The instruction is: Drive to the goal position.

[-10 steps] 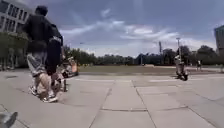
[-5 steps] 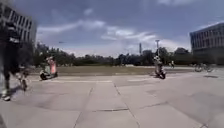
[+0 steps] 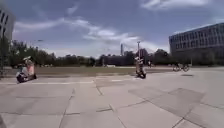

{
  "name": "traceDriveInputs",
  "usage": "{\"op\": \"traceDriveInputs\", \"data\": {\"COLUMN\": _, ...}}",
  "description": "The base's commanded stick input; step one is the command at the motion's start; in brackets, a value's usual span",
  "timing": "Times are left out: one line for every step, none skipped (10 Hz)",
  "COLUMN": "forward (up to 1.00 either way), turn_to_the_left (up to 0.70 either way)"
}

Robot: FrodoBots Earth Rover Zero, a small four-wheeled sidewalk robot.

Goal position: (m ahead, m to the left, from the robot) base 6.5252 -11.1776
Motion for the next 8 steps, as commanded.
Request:
{"op": "traceDriveInputs", "data": {"forward": 0.00, "turn_to_the_left": -0.06}}
{"op": "traceDriveInputs", "data": {"forward": 0.00, "turn_to_the_left": 0.00}}
{"op": "traceDriveInputs", "data": {"forward": 0.00, "turn_to_the_left": 0.00}}
{"op": "traceDriveInputs", "data": {"forward": 0.00, "turn_to_the_left": 0.00}}
{"op": "traceDriveInputs", "data": {"forward": 0.00, "turn_to_the_left": 0.00}}
{"op": "traceDriveInputs", "data": {"forward": 0.00, "turn_to_the_left": 0.00}}
{"op": "traceDriveInputs", "data": {"forward": 0.00, "turn_to_the_left": 0.00}}
{"op": "traceDriveInputs", "data": {"forward": 0.00, "turn_to_the_left": 0.00}}
